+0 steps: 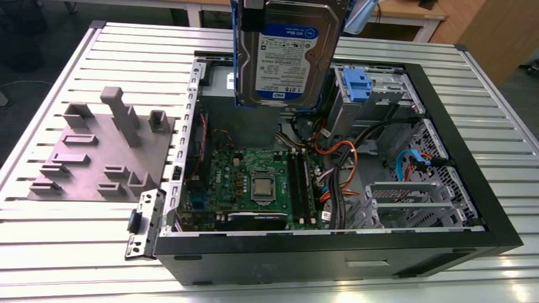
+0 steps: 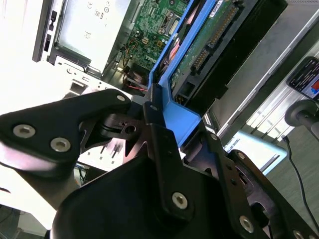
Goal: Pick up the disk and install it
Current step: 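Insert the disk into the insertion slot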
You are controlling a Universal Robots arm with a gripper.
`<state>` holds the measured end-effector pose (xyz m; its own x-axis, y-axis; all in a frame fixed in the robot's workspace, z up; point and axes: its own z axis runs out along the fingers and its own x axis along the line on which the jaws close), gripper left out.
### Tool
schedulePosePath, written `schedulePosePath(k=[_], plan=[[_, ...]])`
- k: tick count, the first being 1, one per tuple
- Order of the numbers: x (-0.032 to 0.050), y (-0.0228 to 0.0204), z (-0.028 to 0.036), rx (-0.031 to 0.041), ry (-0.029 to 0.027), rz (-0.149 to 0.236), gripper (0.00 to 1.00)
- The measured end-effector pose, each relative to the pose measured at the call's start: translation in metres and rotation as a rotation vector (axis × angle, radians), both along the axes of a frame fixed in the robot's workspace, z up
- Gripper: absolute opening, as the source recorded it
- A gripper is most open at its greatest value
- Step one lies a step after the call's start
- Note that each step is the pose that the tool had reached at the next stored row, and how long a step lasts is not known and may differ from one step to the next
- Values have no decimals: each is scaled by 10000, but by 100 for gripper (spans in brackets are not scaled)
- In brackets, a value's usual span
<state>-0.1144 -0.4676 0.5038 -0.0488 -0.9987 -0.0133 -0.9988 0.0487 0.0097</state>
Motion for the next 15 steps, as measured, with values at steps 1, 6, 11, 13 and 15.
schedulePosePath(k=[1,6,11,13,15], plan=[[0,0,0,0,0,0,36],[1,-13,0,-1,1,2,36],[0,-87,-1,-1,1,0,36],[2,-118,-3,0,0,0,36],[13,-147,-7,0,0,0,36]])
